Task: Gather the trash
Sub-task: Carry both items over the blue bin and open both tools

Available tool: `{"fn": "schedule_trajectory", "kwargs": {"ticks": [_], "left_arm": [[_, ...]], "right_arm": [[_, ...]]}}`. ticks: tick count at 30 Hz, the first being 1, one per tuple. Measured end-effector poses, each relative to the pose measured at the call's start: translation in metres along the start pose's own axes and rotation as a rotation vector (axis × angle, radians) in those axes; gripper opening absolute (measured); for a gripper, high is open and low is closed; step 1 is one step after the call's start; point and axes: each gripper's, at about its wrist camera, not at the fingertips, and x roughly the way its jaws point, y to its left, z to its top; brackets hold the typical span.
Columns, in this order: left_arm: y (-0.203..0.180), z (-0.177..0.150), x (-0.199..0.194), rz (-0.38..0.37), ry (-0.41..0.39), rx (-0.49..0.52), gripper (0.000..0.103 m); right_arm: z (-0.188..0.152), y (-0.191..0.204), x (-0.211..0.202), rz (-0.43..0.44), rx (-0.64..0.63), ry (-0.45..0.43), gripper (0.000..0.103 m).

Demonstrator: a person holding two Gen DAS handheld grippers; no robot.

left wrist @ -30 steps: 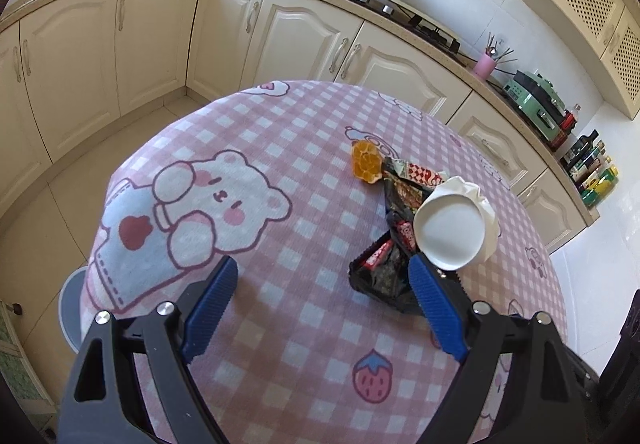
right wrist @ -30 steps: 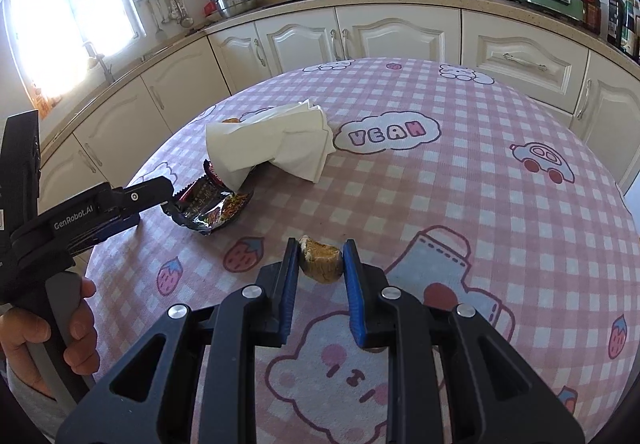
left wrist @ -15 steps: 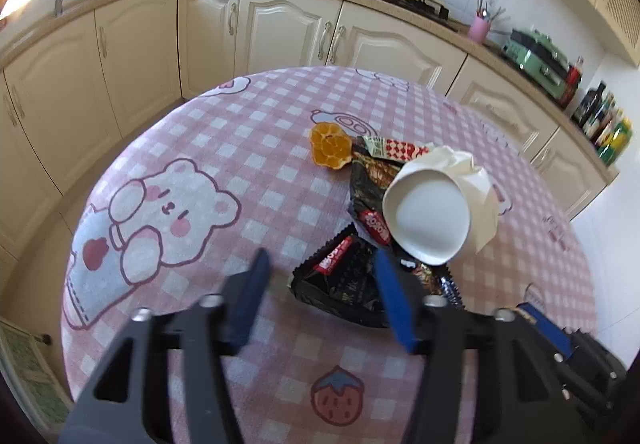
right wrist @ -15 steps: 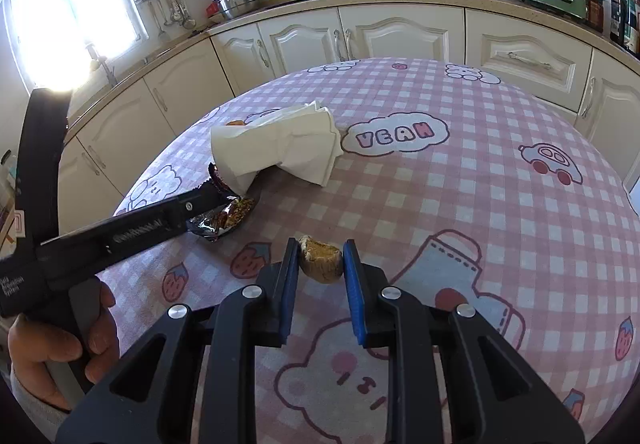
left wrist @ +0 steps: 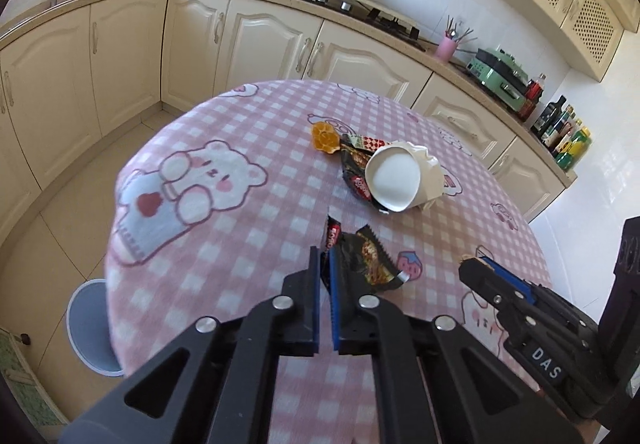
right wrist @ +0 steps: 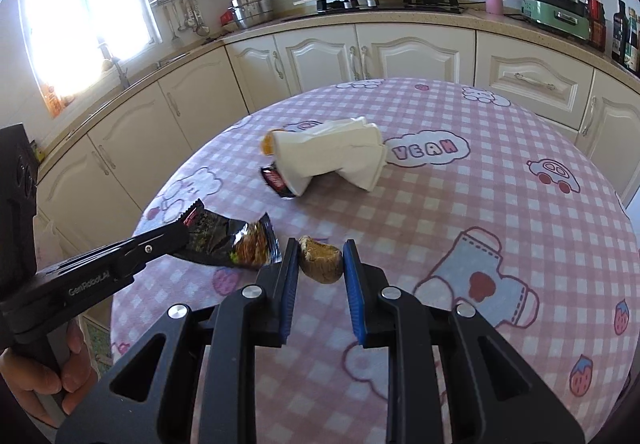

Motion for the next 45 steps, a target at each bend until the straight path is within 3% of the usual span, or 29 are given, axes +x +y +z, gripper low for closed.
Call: {"fn": "schedule_trajectory", "kwargs": {"ticks": [9,17,22,27,33,34,37,45], "left_arm": [[0.04,-0.026,-0.069,0.029,-0.075,-0.035,0.003],[0.115,-0.042,-0.112,0.107,-0.124,-0.121,0.003],[0.166,-0.044,-0.121,0.184,-0.131,-0.18,0.003],[0.23,-0.047,-0.119,0.326,-0.104,-0.25,0.003],[0.295,-0.045,-0.103,0.391,-0.058,-0.327,0.005],[0.305,-0.045,-0.098,0.391,-0.034,-0.333,0.01],[0.322,-0.045,-0.09,0.455,-0.017,-0.345,0.054],[0.329,-0.055,-0.09,0.49,-0.008,-0.327,0.055]], "right_arm": [[-0.011,0.056,-0.016,0.078,-0.08,0.006,0.021],[-0.011,0.134,0.001,0.191,-0.164,0.038,0.021],[-0.01,0.189,0.028,0.262,-0.235,0.075,0.021],[-0.013,0.251,0.067,0.345,-0.299,0.124,0.021],[-0.02,0.307,0.108,0.39,-0.342,0.172,0.021],[-0.021,0.316,0.115,0.396,-0.345,0.181,0.021],[-0.026,0.332,0.134,0.391,-0.354,0.198,0.021],[-0.042,0.347,0.155,0.378,-0.367,0.252,0.021]]}}
